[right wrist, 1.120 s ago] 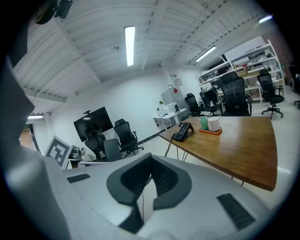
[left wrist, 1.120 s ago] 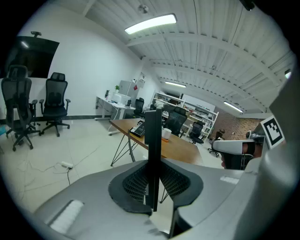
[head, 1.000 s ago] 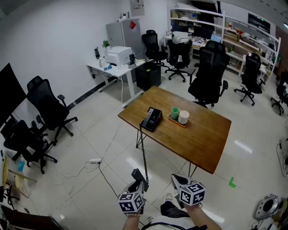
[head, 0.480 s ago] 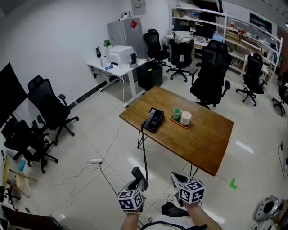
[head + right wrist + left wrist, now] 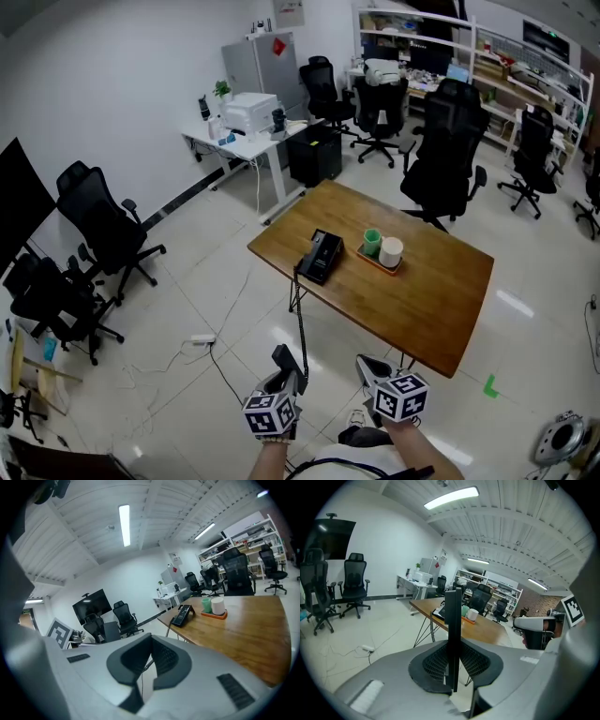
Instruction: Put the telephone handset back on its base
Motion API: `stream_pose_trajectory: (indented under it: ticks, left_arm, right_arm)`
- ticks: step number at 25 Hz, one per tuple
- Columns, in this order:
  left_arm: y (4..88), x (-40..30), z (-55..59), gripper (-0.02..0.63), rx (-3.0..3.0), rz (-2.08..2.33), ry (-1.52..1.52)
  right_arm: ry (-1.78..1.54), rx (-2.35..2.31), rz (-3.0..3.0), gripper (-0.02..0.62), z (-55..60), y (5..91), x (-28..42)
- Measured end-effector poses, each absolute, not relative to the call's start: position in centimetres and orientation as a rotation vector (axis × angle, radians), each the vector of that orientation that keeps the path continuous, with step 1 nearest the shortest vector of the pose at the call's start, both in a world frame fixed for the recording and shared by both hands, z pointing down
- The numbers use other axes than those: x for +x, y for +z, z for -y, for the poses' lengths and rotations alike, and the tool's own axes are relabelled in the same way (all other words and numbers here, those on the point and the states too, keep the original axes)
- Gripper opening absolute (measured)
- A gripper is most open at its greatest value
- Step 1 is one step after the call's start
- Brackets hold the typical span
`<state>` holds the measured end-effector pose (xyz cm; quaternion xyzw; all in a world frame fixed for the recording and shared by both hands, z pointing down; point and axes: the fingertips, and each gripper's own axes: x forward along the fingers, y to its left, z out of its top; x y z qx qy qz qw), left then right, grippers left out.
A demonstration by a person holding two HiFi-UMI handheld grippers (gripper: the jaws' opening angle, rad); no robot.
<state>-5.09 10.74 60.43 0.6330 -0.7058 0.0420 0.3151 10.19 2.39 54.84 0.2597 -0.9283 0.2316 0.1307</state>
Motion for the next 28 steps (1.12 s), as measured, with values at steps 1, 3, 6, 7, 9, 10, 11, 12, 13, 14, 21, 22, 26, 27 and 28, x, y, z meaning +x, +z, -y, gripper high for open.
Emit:
stream_pose_trajectory:
  ticks: [1, 3, 6, 7, 9, 10, 11, 12, 13, 14, 21, 22, 26, 27, 28]
  left_arm:
    - [60.4, -5.2, -10.3, 0.069, 1.663, 1.863, 0.112]
    - [60.4, -5.4, -9.2, 0.069, 1.656, 1.868, 0.115]
    - [60.4, -5.7, -7.6, 0.069, 1.648, 1.874, 0.114]
    - [60.4, -5.8, -7.0, 0.069, 1.647, 1.876, 0.114]
    - [60.5, -5.7, -5.8, 0.069, 1.645, 1.875, 0.118]
    - [60.6, -5.7, -5.3, 0.069, 1.644, 1.872, 0.119]
    - [60.7, -5.6, -4.7, 0.069, 1.643, 1.869, 0.117]
    - [60.8, -5.5, -4.2, 0.069, 1.64, 1.866, 0.114]
    - [60.9, -5.4, -3.8, 0.069, 1.635, 1.865, 0.112]
    - [61.0, -5.3, -3.3, 0.069, 1.63, 1.867, 0.114]
    - [61.5, -4.6, -1.7, 0.069, 1.597, 1.882, 0.121]
    - [61.6, -4.5, -1.6, 0.069, 1.596, 1.882, 0.126]
    - [61.9, -5.0, -1.3, 0.069, 1.592, 1.882, 0.129]
    - [62.1, -5.2, -1.1, 0.069, 1.593, 1.879, 0.127]
    - [62.2, -5.5, -1.0, 0.069, 1.594, 1.874, 0.126]
  right_arm:
    - [0.68, 0.753, 2.699, 0.011, -1.8, 54.9, 10.2]
    - [0.686, 0.749, 2.702, 0.011, -0.8, 54.9, 10.1]
    - [0.684, 0.741, 2.702, 0.011, 0.9, 54.9, 10.2]
    - [0.685, 0.738, 2.701, 0.011, 1.5, 55.0, 10.3]
    - [0.691, 0.733, 2.7, 0.011, 2.7, 55.3, 10.5]
    - [0.696, 0.73, 2.7, 0.011, 3.3, 55.4, 10.6]
    - [0.7, 0.727, 2.702, 0.011, 3.9, 55.4, 10.8]
    - [0.703, 0.724, 2.704, 0.011, 4.4, 55.4, 10.9]
    - [0.705, 0.721, 2.706, 0.011, 5.0, 55.3, 11.0]
    - [0.705, 0.717, 2.708, 0.011, 5.5, 55.2, 11.2]
    - [0.735, 0.688, 2.717, 0.011, 7.6, 55.7, 11.5]
    - [0.741, 0.684, 2.719, 0.011, 7.7, 55.8, 11.4]
    - [0.738, 0.663, 2.72, 0.011, 8.2, 56.3, 10.9]
    - [0.733, 0.66, 2.719, 0.011, 8.3, 56.3, 10.7]
    - [0.73, 0.659, 2.717, 0.011, 8.5, 56.4, 10.6]
